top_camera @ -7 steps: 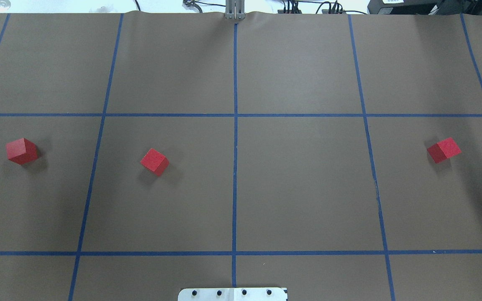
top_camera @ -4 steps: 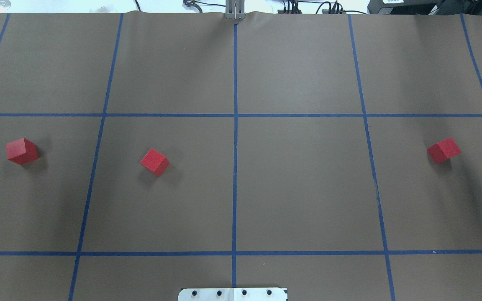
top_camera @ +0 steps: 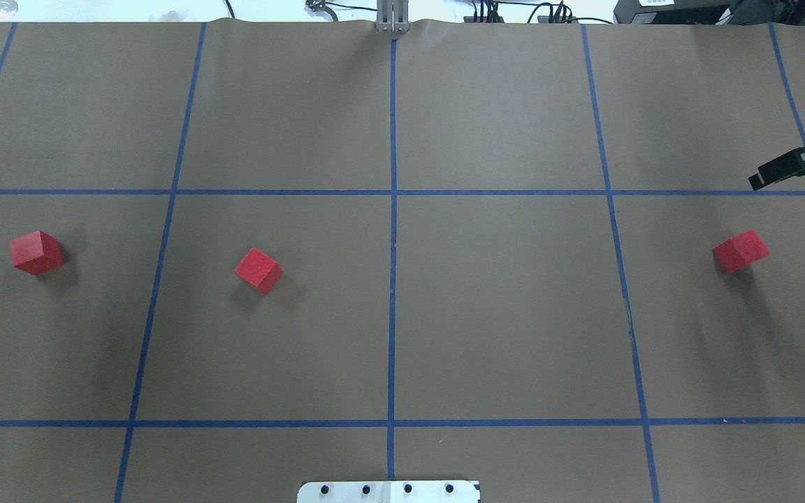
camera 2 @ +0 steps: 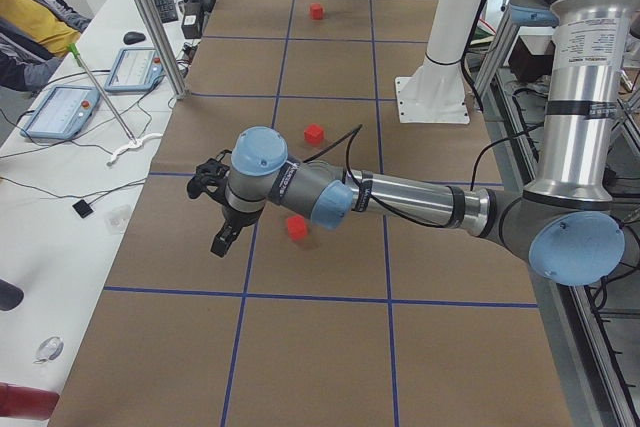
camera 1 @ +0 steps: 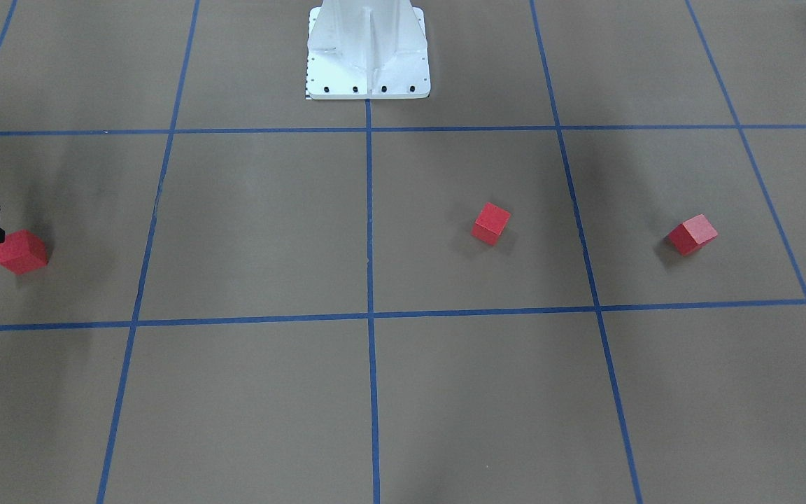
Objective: Form red blocks into L shape at center
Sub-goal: 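Lower the right gripper onto the red cube at the right-arm side and grasp it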
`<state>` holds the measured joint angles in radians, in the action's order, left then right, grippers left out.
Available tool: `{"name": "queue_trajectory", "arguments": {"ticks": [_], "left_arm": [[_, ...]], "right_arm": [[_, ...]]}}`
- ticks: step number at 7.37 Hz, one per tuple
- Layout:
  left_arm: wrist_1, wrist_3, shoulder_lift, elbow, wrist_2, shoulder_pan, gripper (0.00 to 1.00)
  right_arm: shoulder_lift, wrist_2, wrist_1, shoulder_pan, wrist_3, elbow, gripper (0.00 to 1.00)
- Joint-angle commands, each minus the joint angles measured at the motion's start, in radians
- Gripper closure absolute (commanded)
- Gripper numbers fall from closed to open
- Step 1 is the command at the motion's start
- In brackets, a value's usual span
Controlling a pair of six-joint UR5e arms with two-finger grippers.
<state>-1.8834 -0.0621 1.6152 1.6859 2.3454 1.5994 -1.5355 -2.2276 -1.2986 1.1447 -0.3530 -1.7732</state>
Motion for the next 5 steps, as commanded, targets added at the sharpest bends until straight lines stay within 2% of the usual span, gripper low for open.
{"name": "queue_trajectory", "arguments": {"ticks": [1,2,5], "left_arm": [[0.0,0.01,0.005,0.0,0.0,-0.001,0.0],[0.0,0.01,0.006,0.0,0.0,-0.001,0.0],[-0.002,0.01,0.006,0.001,0.002,-0.001,0.0]], "right_arm": [[-0.043,0.071,0.014,-0.084,-0.007,0.008,0.0],[-0.085,0.074,0.089,-0.091,-0.01,0.021,0.01],[-0.075,0.075,0.171,-0.118,-0.03,0.101,0.01]]}}
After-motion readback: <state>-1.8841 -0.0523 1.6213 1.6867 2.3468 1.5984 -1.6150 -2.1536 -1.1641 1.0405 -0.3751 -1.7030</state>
